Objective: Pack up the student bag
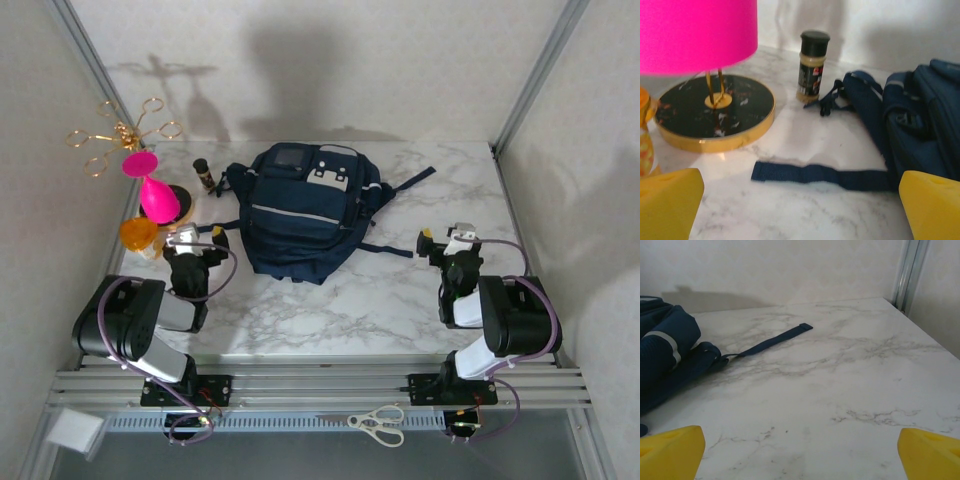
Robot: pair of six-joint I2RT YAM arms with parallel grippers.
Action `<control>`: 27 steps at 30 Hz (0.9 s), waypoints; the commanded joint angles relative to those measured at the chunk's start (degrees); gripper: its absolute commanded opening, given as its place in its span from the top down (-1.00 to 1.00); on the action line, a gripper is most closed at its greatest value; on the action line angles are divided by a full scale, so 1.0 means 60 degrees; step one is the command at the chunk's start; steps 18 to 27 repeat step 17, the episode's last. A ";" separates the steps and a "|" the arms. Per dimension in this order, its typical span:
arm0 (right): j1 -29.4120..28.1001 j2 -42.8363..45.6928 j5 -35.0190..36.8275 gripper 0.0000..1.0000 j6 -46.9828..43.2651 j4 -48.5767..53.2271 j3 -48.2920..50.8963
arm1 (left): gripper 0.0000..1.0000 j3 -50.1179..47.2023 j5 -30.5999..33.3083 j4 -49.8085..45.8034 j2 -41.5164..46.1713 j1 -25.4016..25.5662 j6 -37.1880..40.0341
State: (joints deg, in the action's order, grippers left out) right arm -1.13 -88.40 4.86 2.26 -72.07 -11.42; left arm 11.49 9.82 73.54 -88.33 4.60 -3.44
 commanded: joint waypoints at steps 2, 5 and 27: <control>0.0050 -0.0047 -0.0113 -0.98 -0.0143 -0.0432 -0.0142 | -0.99 0.0189 0.0003 0.0230 0.0008 -0.0082 -0.0067; 0.0044 -0.0047 -0.0118 -0.97 -0.0143 -0.0448 -0.0146 | -0.99 0.0193 0.0003 0.0223 0.0014 -0.0078 -0.0071; 0.0044 -0.0061 -0.0115 -0.98 -0.0143 -0.0440 -0.0147 | -0.99 0.0195 -0.0004 0.0212 0.0004 -0.0077 -0.0071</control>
